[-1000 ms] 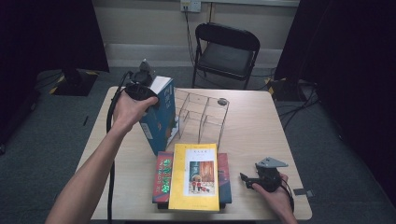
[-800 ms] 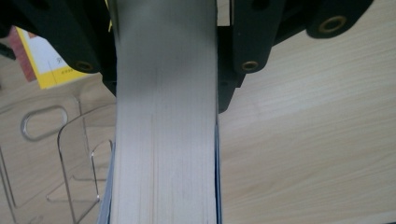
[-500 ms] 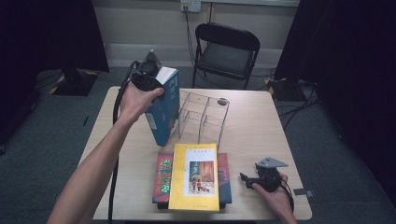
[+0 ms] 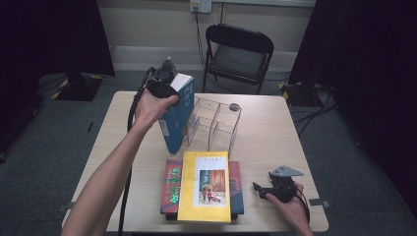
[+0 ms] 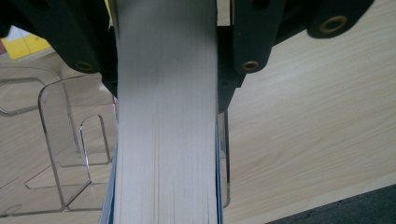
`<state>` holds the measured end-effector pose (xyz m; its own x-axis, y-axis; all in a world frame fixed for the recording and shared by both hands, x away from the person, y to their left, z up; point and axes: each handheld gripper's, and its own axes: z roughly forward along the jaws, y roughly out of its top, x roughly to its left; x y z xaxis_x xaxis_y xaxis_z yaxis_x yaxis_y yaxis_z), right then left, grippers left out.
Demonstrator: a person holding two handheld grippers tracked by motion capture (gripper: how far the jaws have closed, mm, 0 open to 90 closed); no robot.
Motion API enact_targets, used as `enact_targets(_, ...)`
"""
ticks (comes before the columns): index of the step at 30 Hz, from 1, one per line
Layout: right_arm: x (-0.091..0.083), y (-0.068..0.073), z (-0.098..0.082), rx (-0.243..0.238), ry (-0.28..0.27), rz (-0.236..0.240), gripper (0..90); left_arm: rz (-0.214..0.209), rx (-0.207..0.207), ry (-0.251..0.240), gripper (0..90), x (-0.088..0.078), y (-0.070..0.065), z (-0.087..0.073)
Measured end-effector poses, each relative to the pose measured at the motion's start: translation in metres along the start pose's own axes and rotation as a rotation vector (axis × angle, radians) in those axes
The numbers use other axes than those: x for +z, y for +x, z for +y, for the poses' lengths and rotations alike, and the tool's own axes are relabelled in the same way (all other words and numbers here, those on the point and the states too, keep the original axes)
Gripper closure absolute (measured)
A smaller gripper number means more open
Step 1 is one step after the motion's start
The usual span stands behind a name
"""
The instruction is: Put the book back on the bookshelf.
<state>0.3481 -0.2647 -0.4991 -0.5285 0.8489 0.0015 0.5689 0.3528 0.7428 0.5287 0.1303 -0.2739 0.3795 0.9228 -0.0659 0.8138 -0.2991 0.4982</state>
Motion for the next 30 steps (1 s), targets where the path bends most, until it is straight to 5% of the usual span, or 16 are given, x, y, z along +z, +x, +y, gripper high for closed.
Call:
enact_targets(13, 0.000, 0.000, 0.000, -0.001, 0.000, 0.003, 20.5, 0.002, 0.027, -0.117, 58.1, -0.003, 0.008, -0.004)
enact_targets(18, 0.000, 0.000, 0.000, 0.000, 0.001, 0.004, 20.5, 0.023, -0.002, -0.149, 55.9, -0.006, 0.019, -0.009)
enact_targets(30, 0.000, 0.000, 0.000, -0.003, 0.002, 0.003, 20.5, -0.040, -0.001, -0.204, 51.1, -0.008, 0.030, -0.028)
